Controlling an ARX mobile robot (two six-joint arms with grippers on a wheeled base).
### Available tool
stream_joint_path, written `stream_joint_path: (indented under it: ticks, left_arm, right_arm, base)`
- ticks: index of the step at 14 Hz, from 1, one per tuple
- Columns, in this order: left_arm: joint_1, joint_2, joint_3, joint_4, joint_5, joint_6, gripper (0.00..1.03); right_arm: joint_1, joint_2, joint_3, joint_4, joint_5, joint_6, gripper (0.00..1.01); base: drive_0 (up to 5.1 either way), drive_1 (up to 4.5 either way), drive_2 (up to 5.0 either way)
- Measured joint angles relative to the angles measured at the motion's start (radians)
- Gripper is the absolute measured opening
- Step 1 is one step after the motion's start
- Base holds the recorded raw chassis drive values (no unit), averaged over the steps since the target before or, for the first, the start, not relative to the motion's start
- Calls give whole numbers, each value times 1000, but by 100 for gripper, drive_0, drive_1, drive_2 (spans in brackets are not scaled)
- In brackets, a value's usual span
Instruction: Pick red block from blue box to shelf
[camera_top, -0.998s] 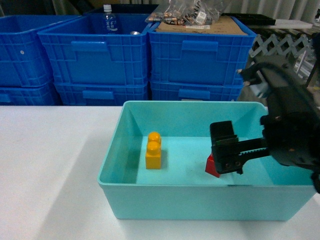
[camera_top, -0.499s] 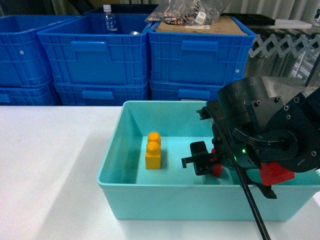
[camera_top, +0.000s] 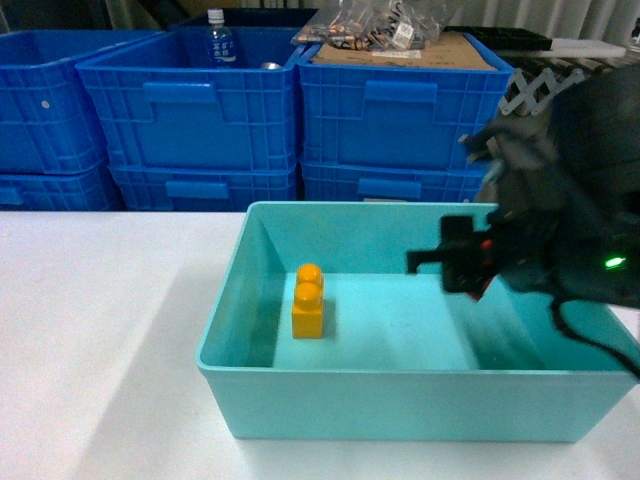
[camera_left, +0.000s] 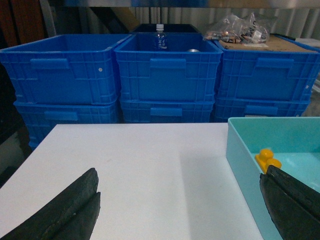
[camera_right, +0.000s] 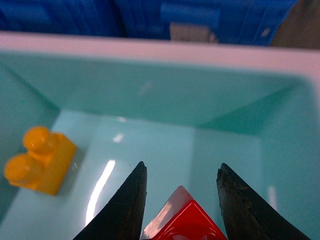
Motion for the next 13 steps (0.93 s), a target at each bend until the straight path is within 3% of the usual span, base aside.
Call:
stream_joint_path:
  ticks: [2,3,4,5,9,10,11,13]
  left_arm:
    - [0,0,0,0,0,0,98]
    - [0,0,0,0,0,0,98]
    - [0,0,0,0,0,0,98]
    - [0,0,0,2,0,0,98]
    - [0,0,0,0,0,0,98]
    - [0,0,0,0,0,0,98]
    - [0,0,0,0,0,0,98]
    - [0,0,0,0,0,0,98]
  right_arm:
    - [-75,-276,-237,174,2,-24,37]
    - [-116,-420,-380,270,26,-48,37]
    - [-142,-592,-573,452,107,-106,37]
    - [-148,-832,-820,512,103,-177,37]
    - [-206,-1082,-874,332,40,-157,37]
    - [-257,-1129,-889,282,-28,-155,37]
    - [-296,-1181,-899,231,-39,-154,37]
    - [-298,-1286,-902,154,-47,-154,37]
  base:
    - [0,0,0]
    - [0,0,0]
    - [0,0,0]
    - [0,0,0]
    - [0,0,0]
    - [0,0,0]
    - [0,0,0]
    - [0,0,0]
